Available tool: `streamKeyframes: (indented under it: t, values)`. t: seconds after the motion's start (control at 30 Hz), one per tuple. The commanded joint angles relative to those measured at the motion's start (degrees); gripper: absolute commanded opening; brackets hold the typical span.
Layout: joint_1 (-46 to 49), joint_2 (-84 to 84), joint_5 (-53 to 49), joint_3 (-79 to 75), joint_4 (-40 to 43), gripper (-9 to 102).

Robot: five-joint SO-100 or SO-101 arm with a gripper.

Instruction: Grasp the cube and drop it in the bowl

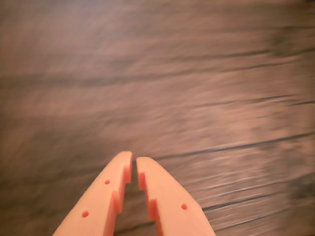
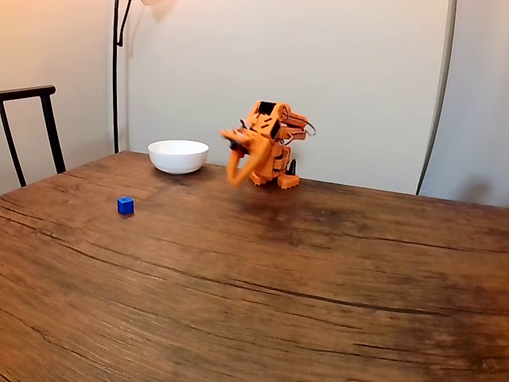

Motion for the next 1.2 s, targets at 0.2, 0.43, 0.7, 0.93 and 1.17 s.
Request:
streamKeyframes:
  t: [0.2, 0.43, 0.7, 0.93, 1.17]
  values:
    - [9.58, 0.35, -6.59, -0.35, -8.79, 0]
    - [14.59, 0.35, -11.78, -0.62, -8.79, 0]
    - [17.23, -0.26, -12.39, -3.87, -8.61, 0]
    - [20.83, -0.35, -13.54, -11.51, -2.02, 0]
    - [23.03, -0.62, -13.62, -16.35, -1.58, 0]
